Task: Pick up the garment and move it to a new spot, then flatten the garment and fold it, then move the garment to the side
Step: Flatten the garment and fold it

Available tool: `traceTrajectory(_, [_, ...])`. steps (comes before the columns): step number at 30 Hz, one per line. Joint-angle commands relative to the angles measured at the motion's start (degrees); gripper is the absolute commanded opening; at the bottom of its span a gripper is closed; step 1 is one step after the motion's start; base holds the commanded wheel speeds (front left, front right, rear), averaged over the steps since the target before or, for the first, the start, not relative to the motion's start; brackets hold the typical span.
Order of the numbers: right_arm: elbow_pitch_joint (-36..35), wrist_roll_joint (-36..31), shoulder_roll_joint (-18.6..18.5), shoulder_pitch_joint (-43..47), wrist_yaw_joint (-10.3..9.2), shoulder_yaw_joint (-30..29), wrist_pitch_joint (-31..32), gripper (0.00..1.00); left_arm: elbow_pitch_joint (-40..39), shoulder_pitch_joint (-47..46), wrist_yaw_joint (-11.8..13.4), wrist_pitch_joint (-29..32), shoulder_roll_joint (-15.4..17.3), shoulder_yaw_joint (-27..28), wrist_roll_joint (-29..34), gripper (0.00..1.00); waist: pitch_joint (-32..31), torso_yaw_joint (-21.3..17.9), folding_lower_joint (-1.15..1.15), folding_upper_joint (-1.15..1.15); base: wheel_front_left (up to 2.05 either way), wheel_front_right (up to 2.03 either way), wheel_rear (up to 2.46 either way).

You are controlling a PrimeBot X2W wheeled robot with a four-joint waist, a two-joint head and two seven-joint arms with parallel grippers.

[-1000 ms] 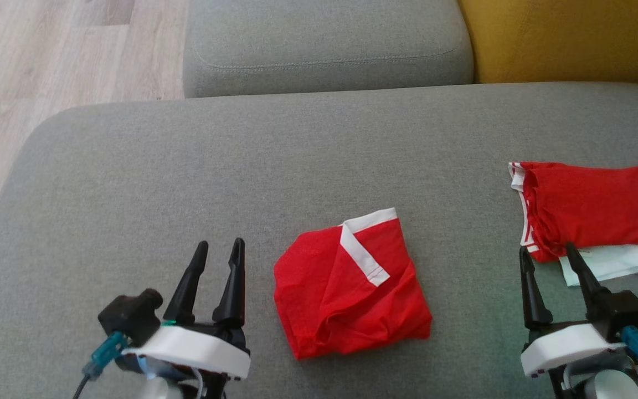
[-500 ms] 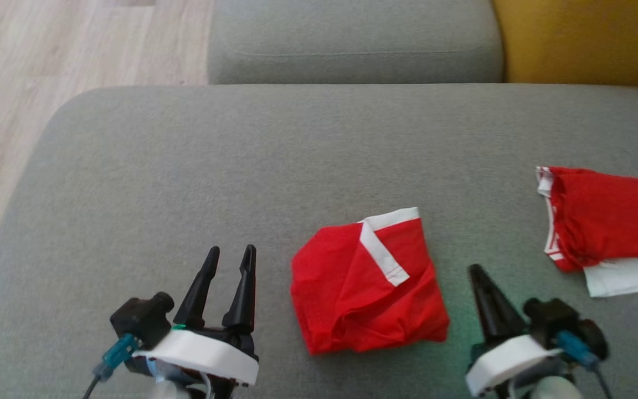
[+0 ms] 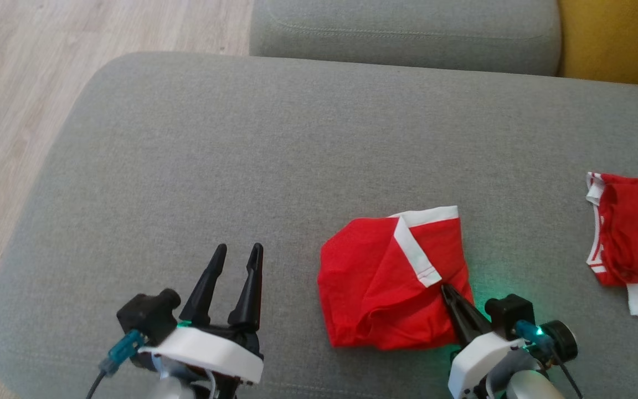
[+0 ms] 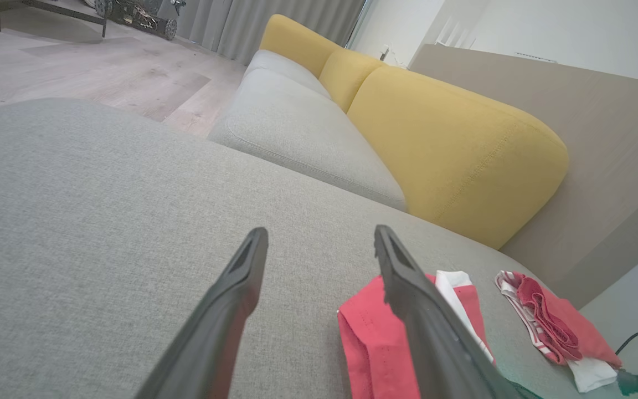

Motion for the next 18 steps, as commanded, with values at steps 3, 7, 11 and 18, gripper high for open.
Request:
traceTrajectory(3, [1.51, 0.83, -0.18, -3.81, -0.05, 2.8, -1.34, 0.0, -1.44, -3.5, -0.16, -0.44, -0.08, 1.89, 0.42, 1.0, 0.56, 0.78, 0.0, 0.0, 0.0, 0.0, 0.0])
traceTrajectory(7, [2.63, 1.97, -0.18, -4.71, -0.05, 4.75, -1.96, 0.0, -1.28, -3.63, -0.18, -0.44, -0.08, 1.81, 0.35, 1.0, 0.63, 1.06, 0.0, 0.0, 0.0, 0.0, 0.0])
traceTrajectory(11, [3.05, 3.92, -0.18, -5.88, -0.05, 7.67, -2.71, 0.0, -1.07, -3.79, -0.06, -0.44, -0.08, 1.55, 0.16, 1.0, 0.45, 1.47, 0.0, 0.0, 0.0, 0.0, 0.0])
traceTrajectory(18, [1.21, 6.34, -0.18, -8.22, -0.05, 12.2, -3.52, 0.0, -1.16, -4.12, 0.23, -0.44, -0.08, 1.31, -0.39, 1.0, 0.19, 2.9, 0.0, 0.0, 0.0, 0.0, 0.0])
